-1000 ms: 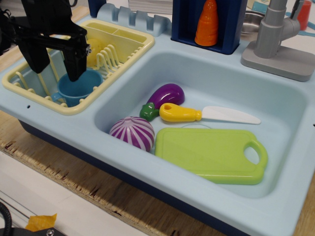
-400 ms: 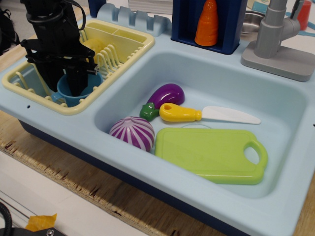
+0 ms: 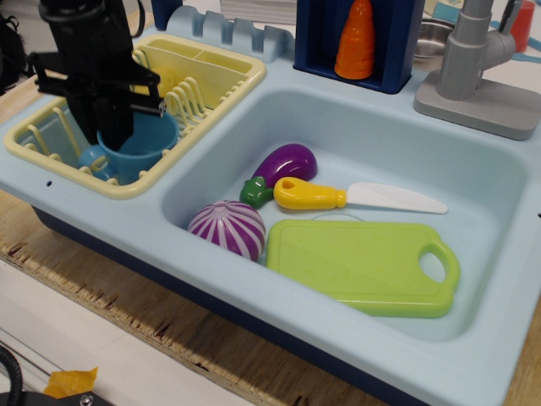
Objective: Put cup from counter or drying rack into sink
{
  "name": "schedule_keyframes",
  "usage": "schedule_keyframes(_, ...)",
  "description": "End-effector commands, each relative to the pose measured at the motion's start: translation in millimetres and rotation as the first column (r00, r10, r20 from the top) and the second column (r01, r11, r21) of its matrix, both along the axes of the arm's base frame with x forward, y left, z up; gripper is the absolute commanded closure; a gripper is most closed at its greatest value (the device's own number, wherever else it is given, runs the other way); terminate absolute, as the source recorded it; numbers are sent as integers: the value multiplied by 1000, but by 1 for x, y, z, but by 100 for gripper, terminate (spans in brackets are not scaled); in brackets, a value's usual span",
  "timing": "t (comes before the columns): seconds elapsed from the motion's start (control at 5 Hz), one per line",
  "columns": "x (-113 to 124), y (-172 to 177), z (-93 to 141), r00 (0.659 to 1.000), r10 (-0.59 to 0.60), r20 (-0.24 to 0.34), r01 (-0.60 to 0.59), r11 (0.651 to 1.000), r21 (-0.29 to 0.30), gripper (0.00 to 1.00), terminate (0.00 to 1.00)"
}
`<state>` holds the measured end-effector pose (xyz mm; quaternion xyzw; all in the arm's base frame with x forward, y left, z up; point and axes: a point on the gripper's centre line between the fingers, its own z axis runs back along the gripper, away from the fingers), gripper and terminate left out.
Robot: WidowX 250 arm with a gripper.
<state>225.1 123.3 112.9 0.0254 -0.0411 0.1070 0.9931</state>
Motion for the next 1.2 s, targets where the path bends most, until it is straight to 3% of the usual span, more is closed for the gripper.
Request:
schedule_keyframes(0.0,12,2,56,995,-4,100,-6,995,99,100,0)
schedule_keyframes(0.2,18,-14,79,989,-31,147,17,995,94,100,0)
schedule_keyframes(0.4,30,-48,80,981,-95,167,90,995,34,100,0)
schedule_keyframes(0.8,42,-121,55,963,-177,202,204,971,-125,100,0)
schedule_keyframes(1.0,42,-144,47,956,-194,220,239,951,-198,0,0)
